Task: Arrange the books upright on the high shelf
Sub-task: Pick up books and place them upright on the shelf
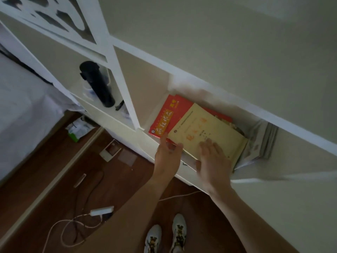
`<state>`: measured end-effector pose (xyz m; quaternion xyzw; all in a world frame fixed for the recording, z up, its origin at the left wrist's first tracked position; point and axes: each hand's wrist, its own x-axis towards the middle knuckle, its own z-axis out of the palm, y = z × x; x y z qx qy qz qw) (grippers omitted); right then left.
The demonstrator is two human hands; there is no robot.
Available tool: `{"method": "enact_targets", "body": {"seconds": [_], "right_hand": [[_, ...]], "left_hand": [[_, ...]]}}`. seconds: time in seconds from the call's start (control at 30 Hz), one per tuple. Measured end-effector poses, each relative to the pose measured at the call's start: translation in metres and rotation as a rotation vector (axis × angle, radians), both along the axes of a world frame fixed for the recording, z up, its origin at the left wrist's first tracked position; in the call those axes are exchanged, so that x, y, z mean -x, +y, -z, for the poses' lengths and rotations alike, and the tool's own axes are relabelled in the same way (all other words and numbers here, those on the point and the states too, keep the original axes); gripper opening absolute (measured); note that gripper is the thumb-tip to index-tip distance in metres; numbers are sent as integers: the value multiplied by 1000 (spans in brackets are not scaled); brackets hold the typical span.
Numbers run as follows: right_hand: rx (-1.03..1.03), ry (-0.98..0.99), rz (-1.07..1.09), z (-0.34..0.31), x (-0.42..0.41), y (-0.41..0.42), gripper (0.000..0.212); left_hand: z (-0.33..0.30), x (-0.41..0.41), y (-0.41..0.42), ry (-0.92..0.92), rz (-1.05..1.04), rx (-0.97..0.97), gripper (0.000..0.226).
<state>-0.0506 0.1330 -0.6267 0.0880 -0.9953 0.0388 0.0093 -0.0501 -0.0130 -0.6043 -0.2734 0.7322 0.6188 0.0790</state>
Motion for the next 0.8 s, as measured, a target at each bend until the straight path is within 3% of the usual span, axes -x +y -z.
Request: {"method": "enact_targets", "body": {"seconds": [0.13, 0.23, 0.37, 0.47, 0.53, 0.63, 0.8], "right_hand": [[122, 111, -90, -17, 0, -1, 29], [255, 143, -145, -31, -8, -12, 30], [357, 67, -150, -40, -26, -24, 16], [459, 247, 34, -48, -40, -11, 22], [439, 344, 192, -51, -44, 1, 38], [293, 278, 280, -42, -27, 15, 71], [24, 65, 208, -35, 18, 25, 76]], "left_hand": [[0, -12, 11, 4, -167, -235, 60], [-7, -13, 22, -46, -262, -466, 43], [0, -27, 20, -44, -329, -461, 29], [4, -37, 13, 13, -326, -456, 30], [3, -40, 13, 53, -296, -428, 31], [-2, -40, 14, 69, -272, -422, 32], [-2, -42, 12, 73, -260, -419, 33]]}}
